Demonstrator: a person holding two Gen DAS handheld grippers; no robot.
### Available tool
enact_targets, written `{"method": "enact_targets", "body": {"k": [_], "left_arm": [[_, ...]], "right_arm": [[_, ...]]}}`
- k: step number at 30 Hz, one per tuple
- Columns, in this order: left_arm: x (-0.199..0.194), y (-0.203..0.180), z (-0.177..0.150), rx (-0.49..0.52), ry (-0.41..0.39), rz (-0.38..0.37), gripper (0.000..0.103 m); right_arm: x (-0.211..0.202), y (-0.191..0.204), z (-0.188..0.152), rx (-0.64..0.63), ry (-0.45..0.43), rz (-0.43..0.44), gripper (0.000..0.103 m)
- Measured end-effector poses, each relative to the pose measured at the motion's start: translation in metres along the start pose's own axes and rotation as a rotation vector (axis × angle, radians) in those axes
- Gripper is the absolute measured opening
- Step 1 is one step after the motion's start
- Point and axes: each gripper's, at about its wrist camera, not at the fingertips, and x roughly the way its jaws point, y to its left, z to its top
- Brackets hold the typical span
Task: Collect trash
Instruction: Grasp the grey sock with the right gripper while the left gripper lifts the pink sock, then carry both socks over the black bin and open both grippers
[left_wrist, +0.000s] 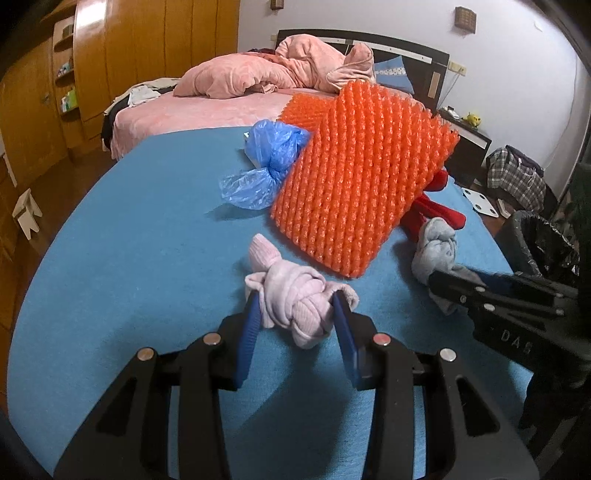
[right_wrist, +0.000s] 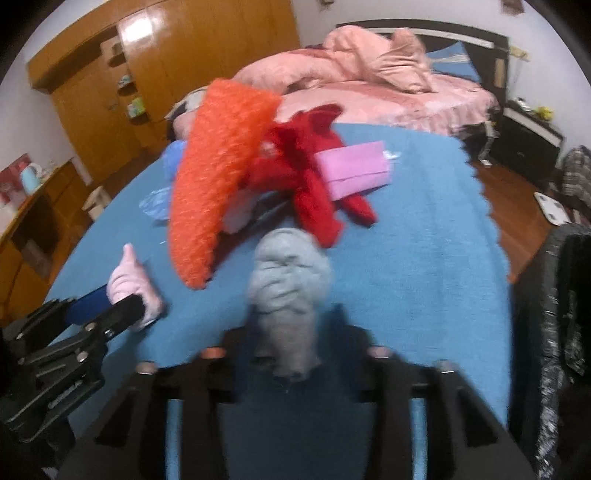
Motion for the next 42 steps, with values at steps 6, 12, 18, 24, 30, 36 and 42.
{"method": "enact_targets", "body": {"k": [6,12,18,24,30,36,42], "left_arm": [[-0.009,-0.012,0.004,0.015,-0.021,-0.008,0.038],[-0.034,-0.050,0.016,0.053,-0.083,-0.071,0.038],[-0.046,-0.120,0.025,0.144,-0.110,-0.211,0.038],[-0.048,-0.197,0.024,0.237,-0.112,-0.345,0.038],[-0.044,-0.271,0.023,0.318,-0.105,-0.473,0.038],[-0.031,-0.305,0.013,0.351,-0.068,-0.541,0.069],[-0.033,-0.271,0.015,0.319,-0.105,-0.434,0.081]], "right_arm": [[-0.019,-0.011,-0.003,0.038,-0.038,0.017,0.018],[-0.069,-0.041,-0.002,0.091,-0.111,-0.014,0.018],[-0.126,-0.092,-0.008,0.159,-0.188,-0.107,0.018],[-0.168,-0.148,-0.023,0.236,-0.229,-0.234,0.018],[-0.201,-0.208,-0.049,0.314,-0.239,-0.361,0.020],[-0.221,-0.244,-0.067,0.381,-0.254,-0.469,0.055],[-0.221,-0.236,-0.063,0.381,-0.287,-0.488,0.090]]}}
